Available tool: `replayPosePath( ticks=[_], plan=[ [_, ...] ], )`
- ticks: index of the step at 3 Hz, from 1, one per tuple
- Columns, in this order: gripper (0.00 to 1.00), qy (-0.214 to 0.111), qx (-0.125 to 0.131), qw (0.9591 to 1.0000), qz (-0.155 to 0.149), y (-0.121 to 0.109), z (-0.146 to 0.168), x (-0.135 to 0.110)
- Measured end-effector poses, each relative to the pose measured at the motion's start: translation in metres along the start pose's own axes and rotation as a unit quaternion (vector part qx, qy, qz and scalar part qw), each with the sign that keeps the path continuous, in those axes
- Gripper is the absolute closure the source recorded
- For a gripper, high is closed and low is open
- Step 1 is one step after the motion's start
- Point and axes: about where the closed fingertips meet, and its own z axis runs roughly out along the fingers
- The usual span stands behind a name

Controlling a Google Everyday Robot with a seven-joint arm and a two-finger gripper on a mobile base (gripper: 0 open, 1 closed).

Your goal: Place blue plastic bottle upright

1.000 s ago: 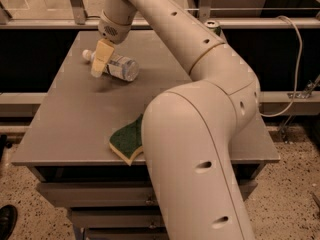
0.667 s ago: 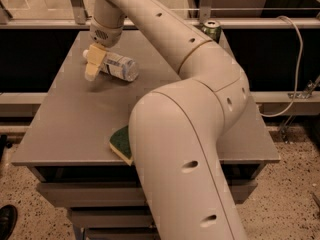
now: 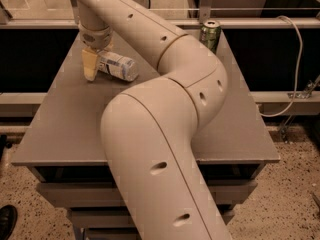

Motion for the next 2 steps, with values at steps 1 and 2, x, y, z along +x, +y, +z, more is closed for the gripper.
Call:
replayPosePath(
  ticks=[1, 2],
  plan=[
    [0.47, 0.024, 0.019, 0.9995, 0.012, -0.0032, -0.0005, -0.0014],
    [0.71, 0.022, 0.032, 0.9992, 0.012, -0.0040, -0.0096, -0.0067]
  ],
)
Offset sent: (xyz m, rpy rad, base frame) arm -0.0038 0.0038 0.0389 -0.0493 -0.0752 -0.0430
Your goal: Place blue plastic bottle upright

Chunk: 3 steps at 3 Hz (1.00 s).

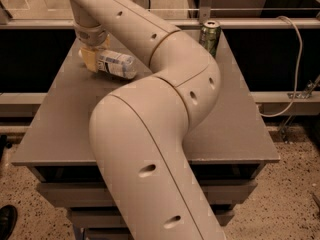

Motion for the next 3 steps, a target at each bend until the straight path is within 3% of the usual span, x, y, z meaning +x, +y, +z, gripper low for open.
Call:
replayPosePath(
  ticks=[1, 2, 3],
  plan=[
    [0.95, -0.024, 0.017, 0.9995, -0.008, -0.001, -0.027, -0.003],
    [1.00, -0.066, 0.027, 0.9972, -0.022, -0.001, -0.061, 0.004],
    [1.00, -0.164, 0.017, 0.9840, -0.067, 0.013, -0.111, 0.009]
  ],
)
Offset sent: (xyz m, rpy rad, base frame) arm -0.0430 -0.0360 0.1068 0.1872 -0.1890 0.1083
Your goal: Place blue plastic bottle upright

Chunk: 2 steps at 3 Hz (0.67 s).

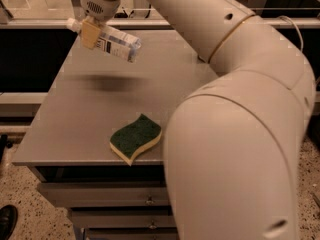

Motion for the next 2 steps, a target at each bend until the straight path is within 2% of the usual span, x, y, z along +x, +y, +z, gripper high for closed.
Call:
replayPosePath(
  ticks=[1, 2],
  plan=[
    [1.00, -0.084, -0.018, 0.9961, -0.021, 0.011, -0.035, -0.004],
    [1.00, -0.161, -0.031, 0.9857, -0.037, 0.020, -0.060, 0.005]
  ],
)
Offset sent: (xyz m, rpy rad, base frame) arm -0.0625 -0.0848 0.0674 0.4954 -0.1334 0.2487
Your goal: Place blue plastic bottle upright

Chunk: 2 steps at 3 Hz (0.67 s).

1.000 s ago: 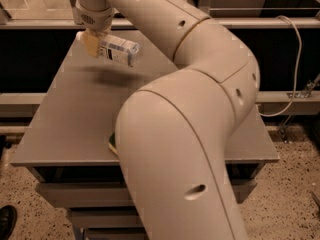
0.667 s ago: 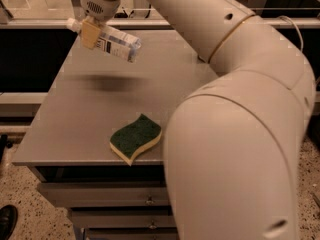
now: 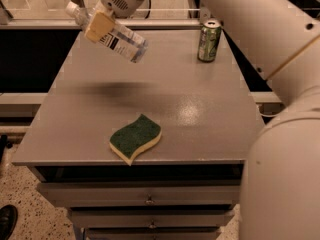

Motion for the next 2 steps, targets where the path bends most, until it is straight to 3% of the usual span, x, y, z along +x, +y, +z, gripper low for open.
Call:
replayPosePath(
  ticks=[1, 2],
  plan=[
    [1.00, -0.078, -0.006, 0.9968, -0.015, 0.002, -0.029, 0.017],
    [1.00, -0.171, -0.015, 0.9841, -0.044, 0.004, -0.056, 0.033]
  ],
)
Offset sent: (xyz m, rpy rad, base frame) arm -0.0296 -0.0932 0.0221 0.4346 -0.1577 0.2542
